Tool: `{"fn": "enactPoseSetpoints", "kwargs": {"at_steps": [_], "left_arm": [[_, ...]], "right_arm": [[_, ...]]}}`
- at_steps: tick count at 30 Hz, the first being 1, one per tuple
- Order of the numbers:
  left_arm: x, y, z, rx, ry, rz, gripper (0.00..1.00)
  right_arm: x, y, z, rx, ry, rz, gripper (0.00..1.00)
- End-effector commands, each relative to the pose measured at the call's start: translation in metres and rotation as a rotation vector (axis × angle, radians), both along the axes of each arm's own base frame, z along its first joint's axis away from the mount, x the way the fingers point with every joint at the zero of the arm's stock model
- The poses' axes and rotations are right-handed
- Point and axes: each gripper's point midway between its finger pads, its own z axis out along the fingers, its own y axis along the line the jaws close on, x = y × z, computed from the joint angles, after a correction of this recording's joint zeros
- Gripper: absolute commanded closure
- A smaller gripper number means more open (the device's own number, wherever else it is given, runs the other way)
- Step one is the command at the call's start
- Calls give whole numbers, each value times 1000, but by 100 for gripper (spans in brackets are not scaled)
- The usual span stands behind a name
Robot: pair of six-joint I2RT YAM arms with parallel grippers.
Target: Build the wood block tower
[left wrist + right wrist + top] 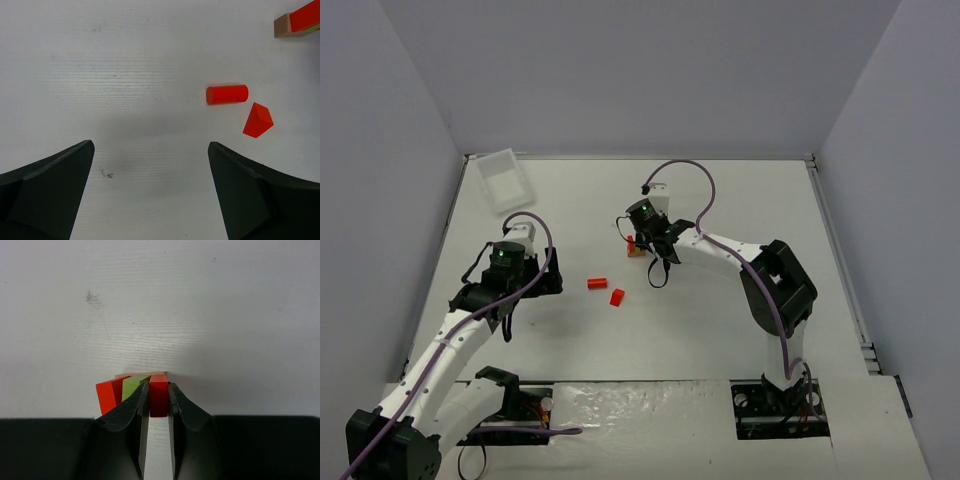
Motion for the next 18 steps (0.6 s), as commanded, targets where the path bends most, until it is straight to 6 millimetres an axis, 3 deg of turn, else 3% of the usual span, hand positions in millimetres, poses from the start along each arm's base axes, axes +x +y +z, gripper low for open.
{"fn": "enactPoseSetpoints", "kwargs": {"at_steps": [1,18], "left_arm": [[12,-3,12,-18,-57,-8,3],[12,-4,12,-21,-56,-12,3]], "right_arm": [[12,14,41,76,-98,-10,83],[10,17,43,86,-97,-7,81]]}}
